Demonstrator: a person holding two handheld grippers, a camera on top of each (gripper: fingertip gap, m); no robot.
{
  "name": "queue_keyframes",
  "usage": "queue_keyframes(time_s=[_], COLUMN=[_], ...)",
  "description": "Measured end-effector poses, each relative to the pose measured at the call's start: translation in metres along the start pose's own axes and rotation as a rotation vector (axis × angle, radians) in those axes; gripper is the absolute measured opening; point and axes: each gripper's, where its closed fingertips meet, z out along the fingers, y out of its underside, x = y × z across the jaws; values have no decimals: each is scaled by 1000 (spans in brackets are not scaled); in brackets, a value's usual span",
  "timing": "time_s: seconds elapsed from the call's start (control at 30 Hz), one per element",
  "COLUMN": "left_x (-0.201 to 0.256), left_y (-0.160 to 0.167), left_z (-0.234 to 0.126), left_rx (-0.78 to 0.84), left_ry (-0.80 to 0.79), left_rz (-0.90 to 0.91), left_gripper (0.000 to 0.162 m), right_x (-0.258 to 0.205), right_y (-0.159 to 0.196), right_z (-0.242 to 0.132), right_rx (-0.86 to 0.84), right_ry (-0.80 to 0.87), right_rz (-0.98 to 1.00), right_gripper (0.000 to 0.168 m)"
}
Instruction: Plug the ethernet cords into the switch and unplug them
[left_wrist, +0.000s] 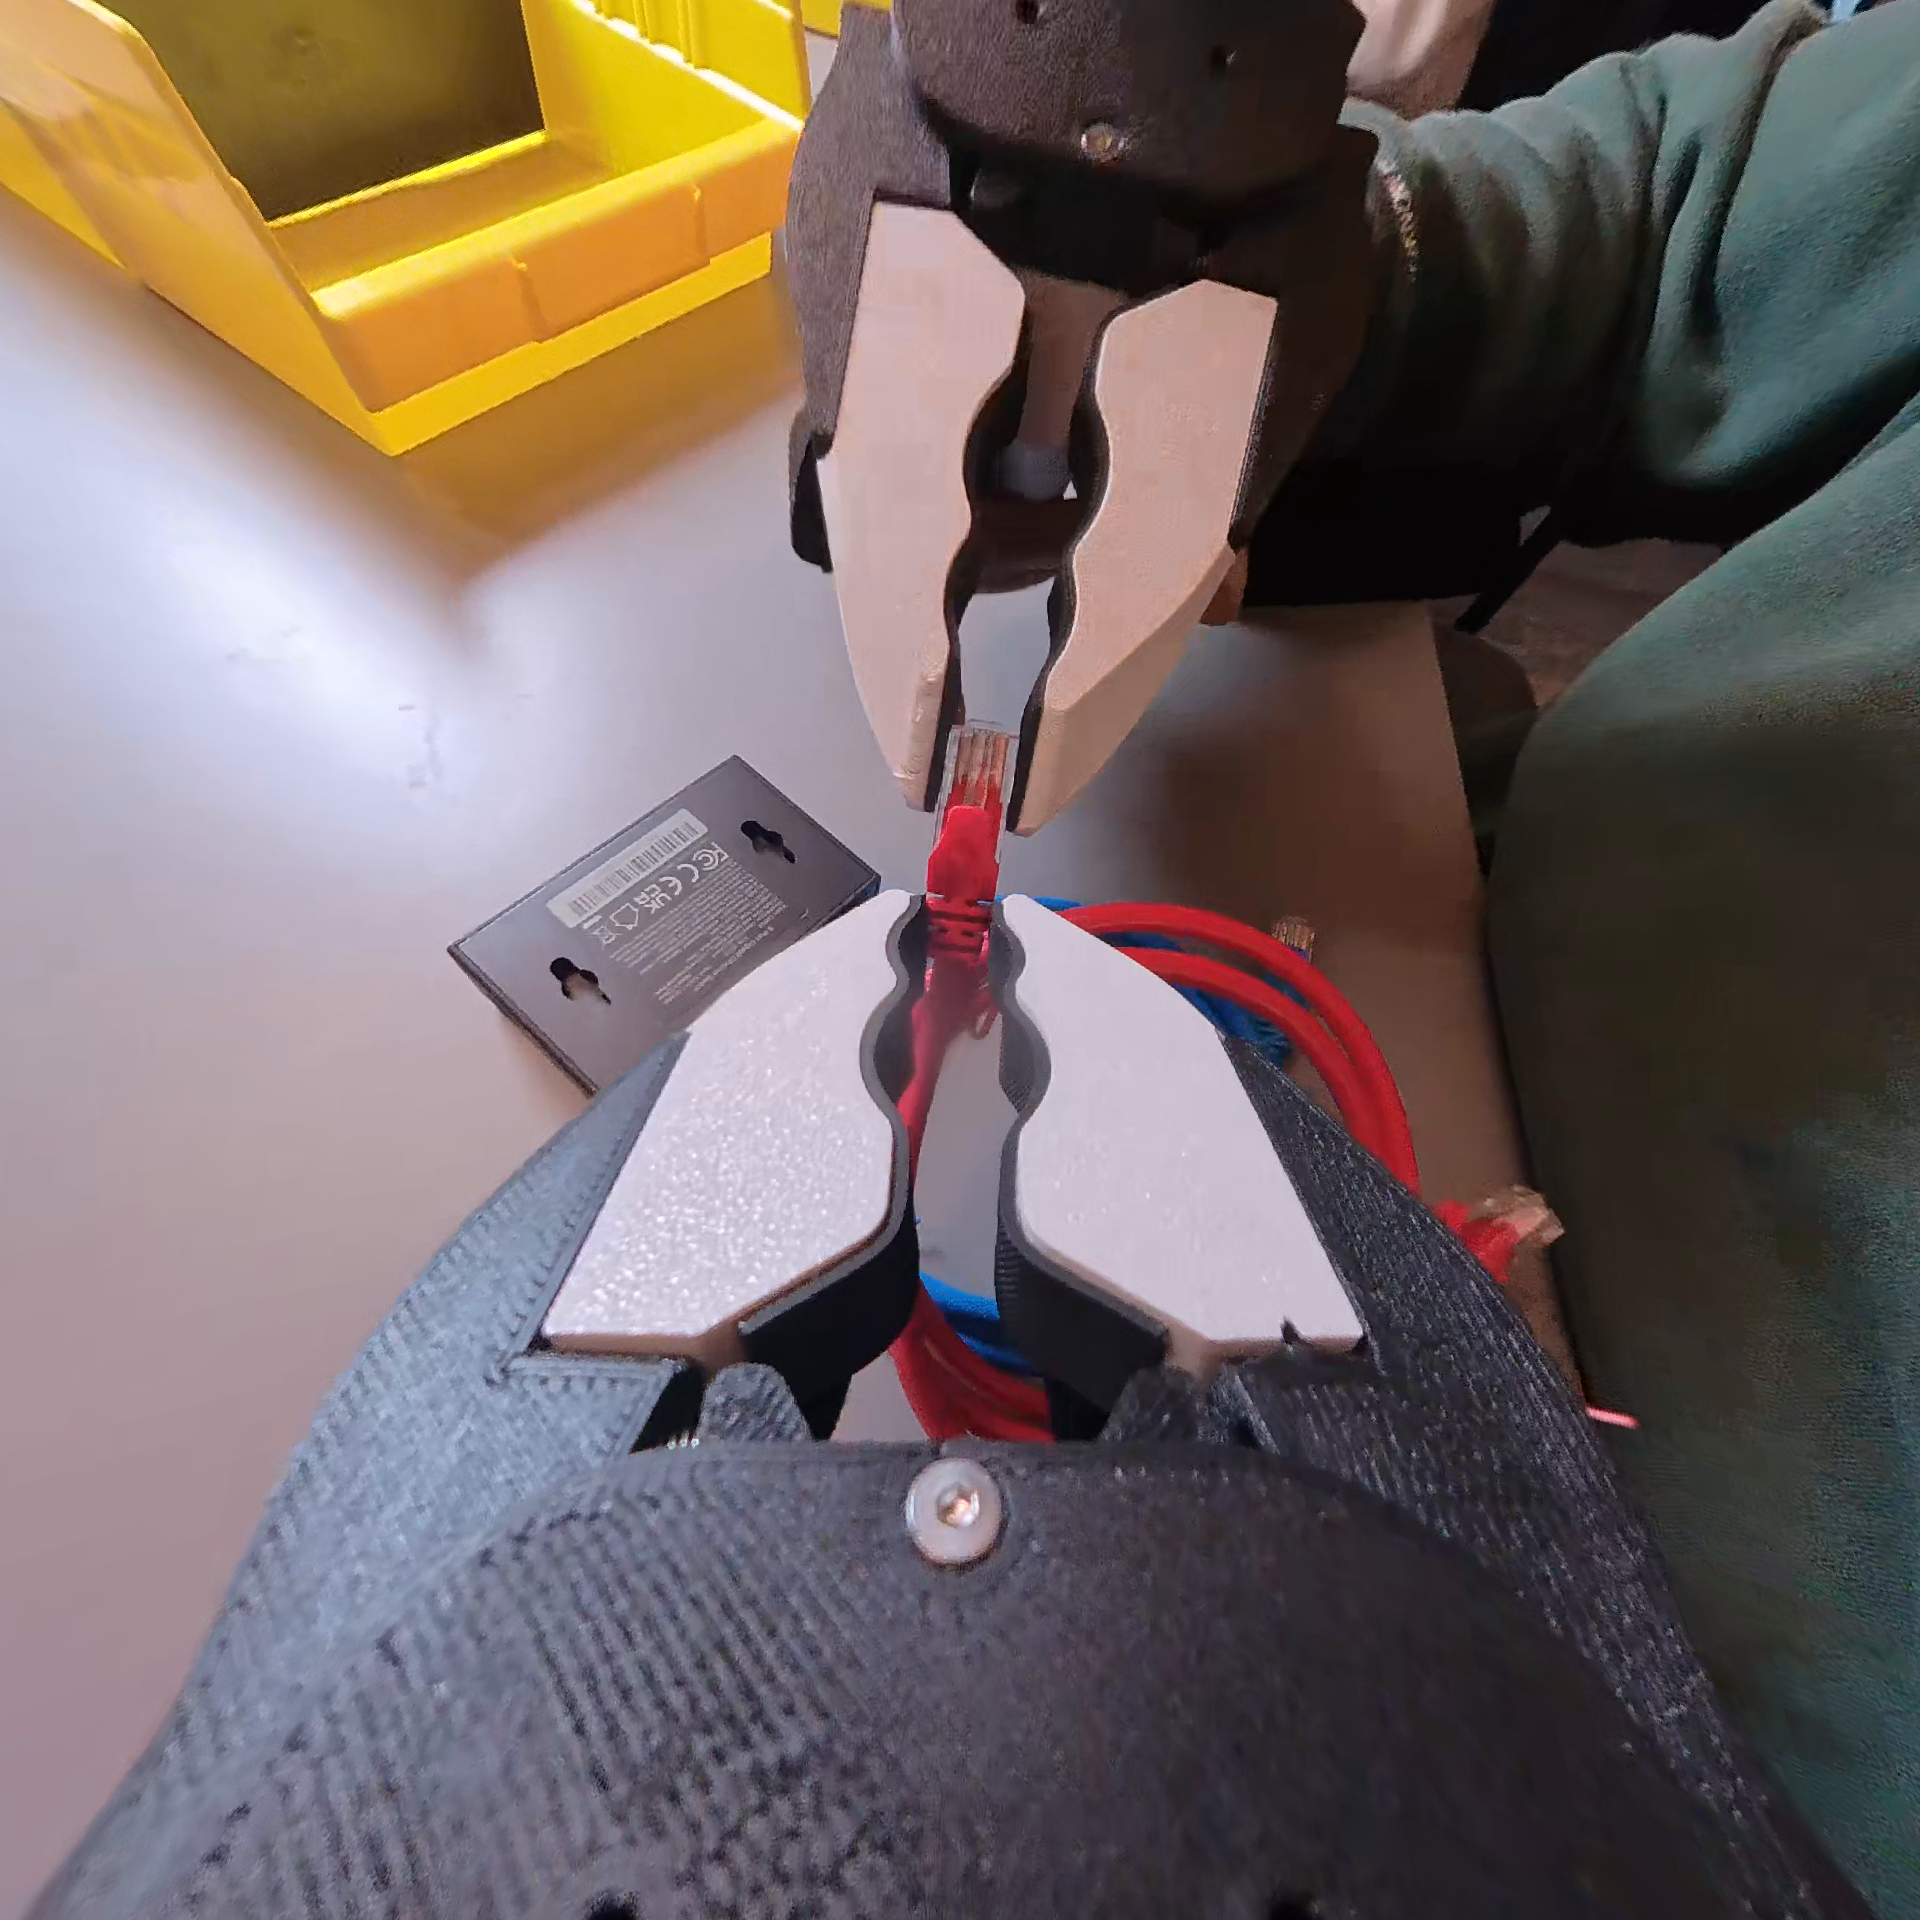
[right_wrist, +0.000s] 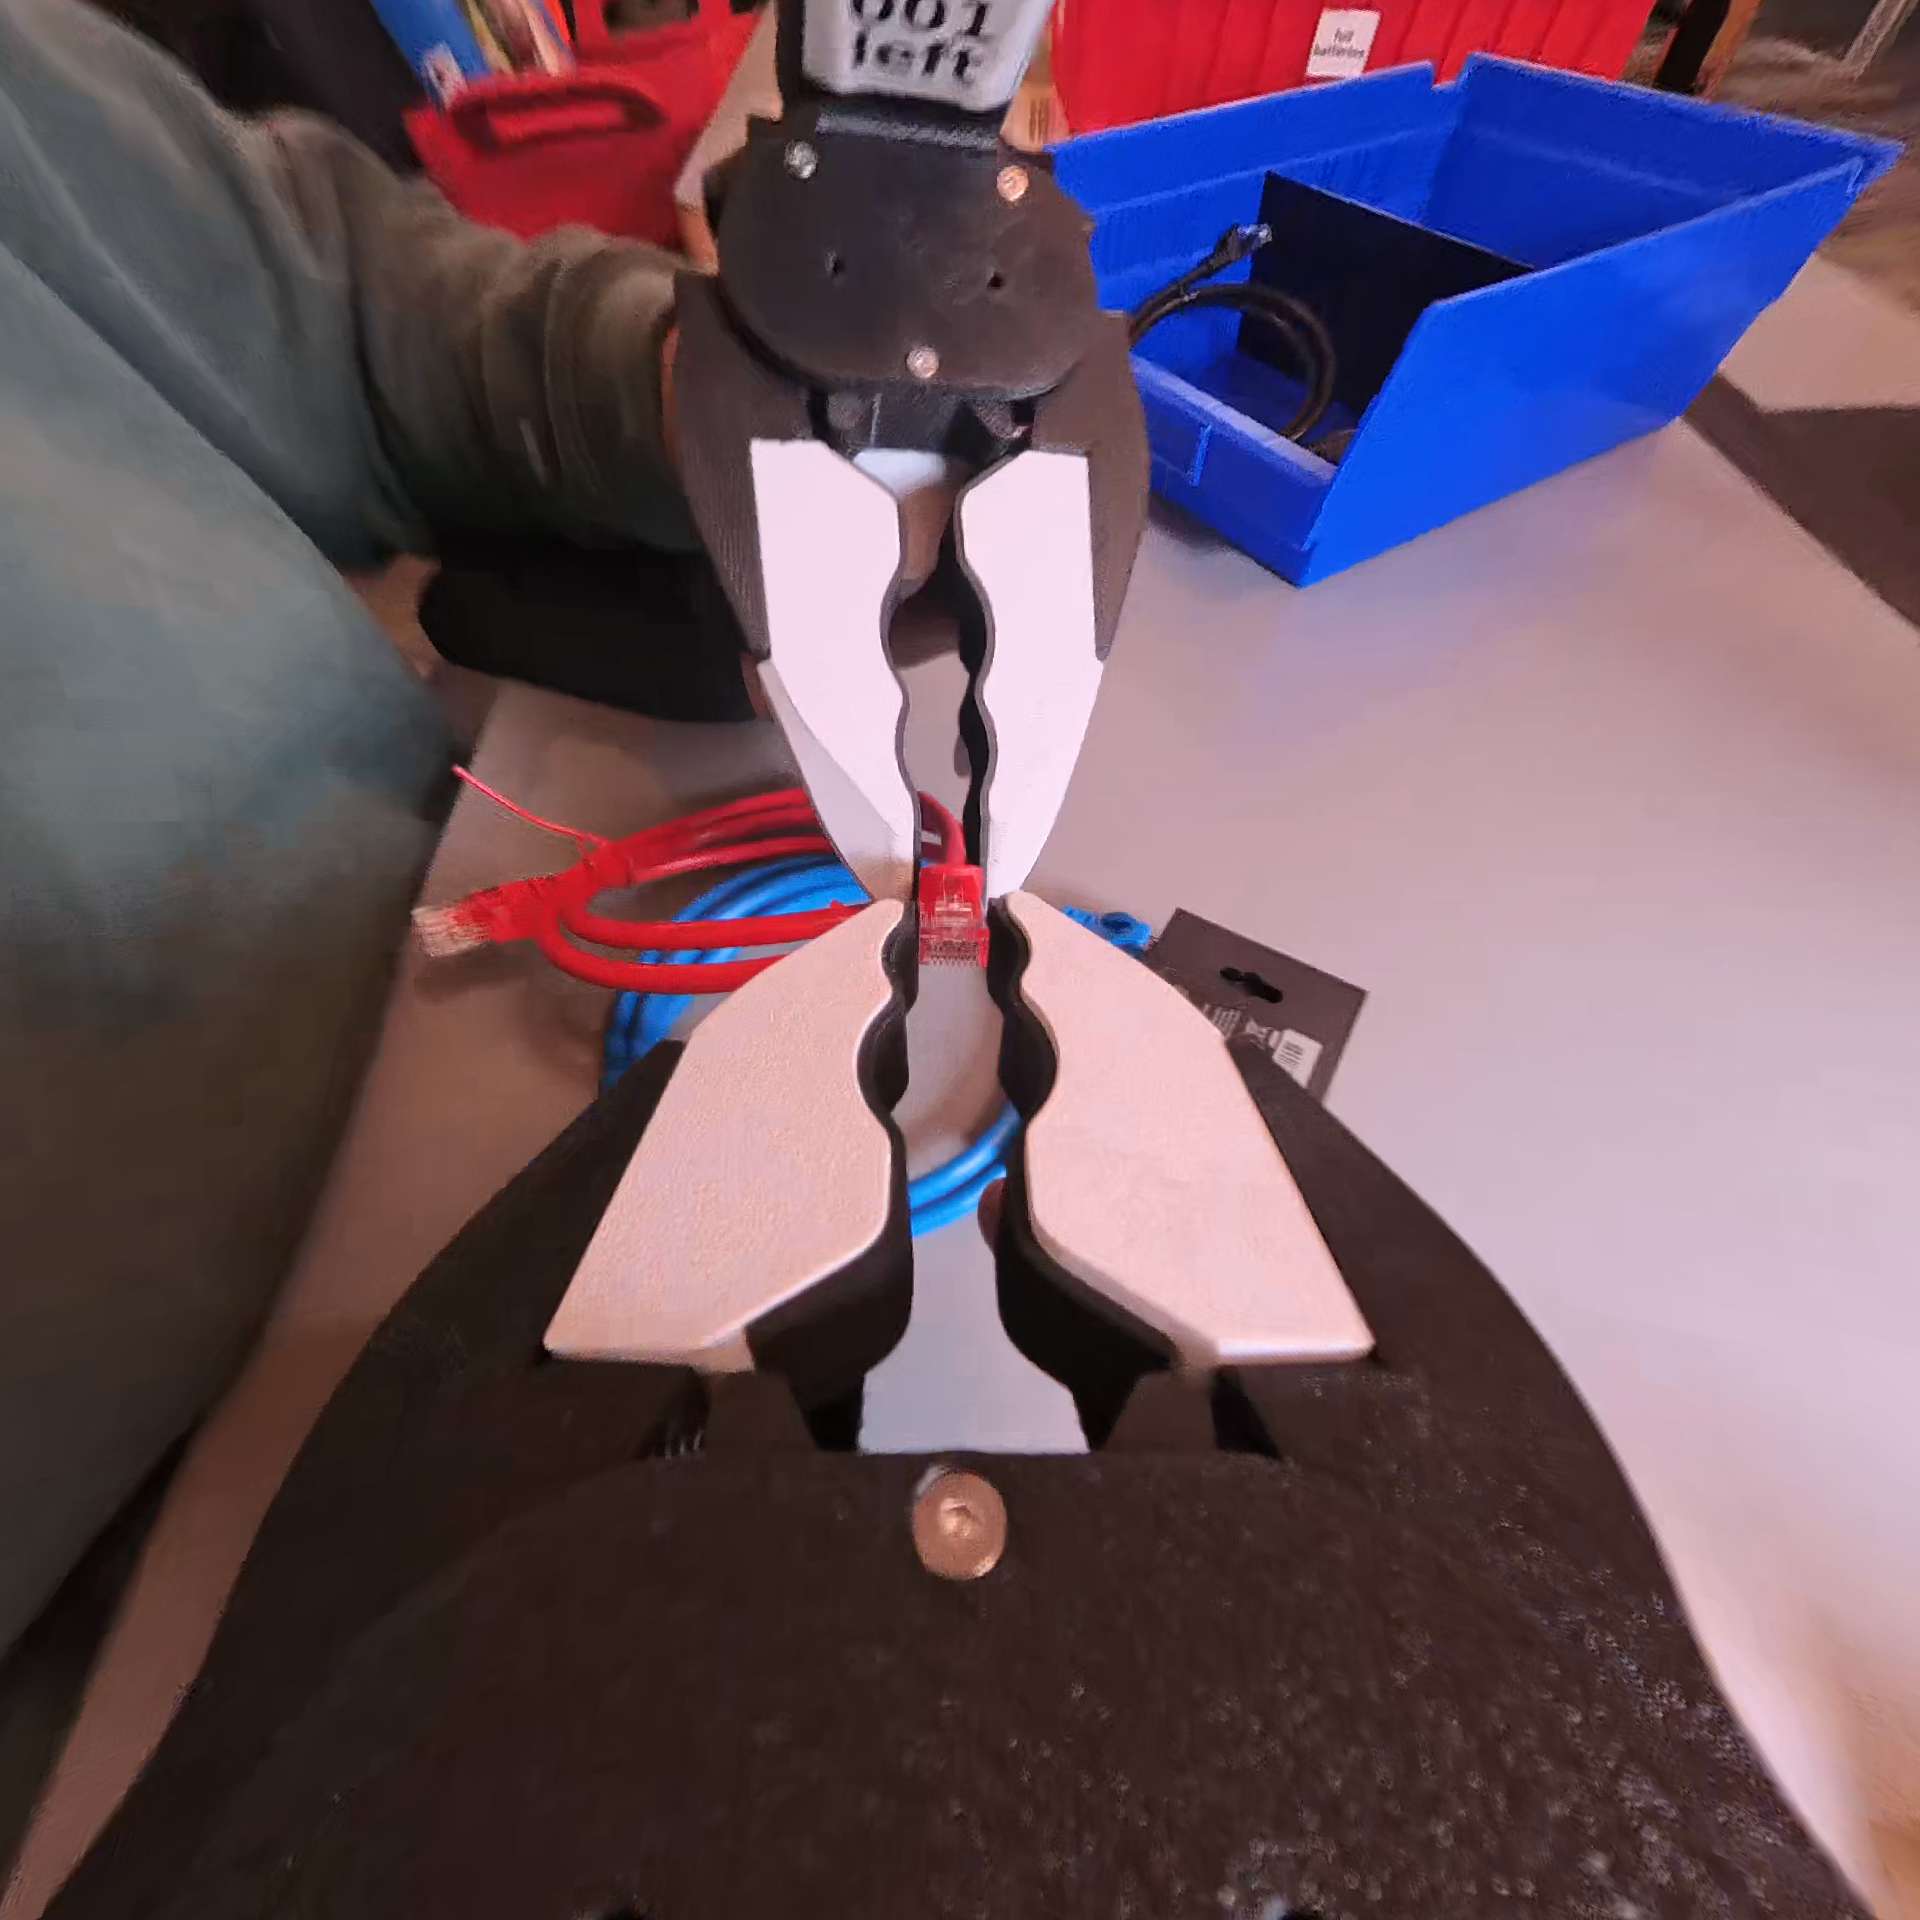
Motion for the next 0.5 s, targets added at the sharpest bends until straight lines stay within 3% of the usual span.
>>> queue_keyframes(time_s=[0.03, 0.13, 0.3, 0.5], left_x=[-1, 4, 7, 7], left_y=[-2, -13, -9, -16], left_z=[-1, -3, -3, -10], left_rx=[20, 105, 91, 139], left_ry=[-1, 42, 51, 76], left_rz=[-4, -51, -20, -44], left_gripper=[11, 22, 10, 12], right_x=[1, 1, -5, -4], right_y=[-2, -6, -12, -20], right_z=[0, 4, 5, -2], right_rx=[20, 45, 102, 168], right_ry=[-5, -13, -64, -82], right_rz=[36, 110, 148, 138], right_gripper=[13, 13, 12, 12])
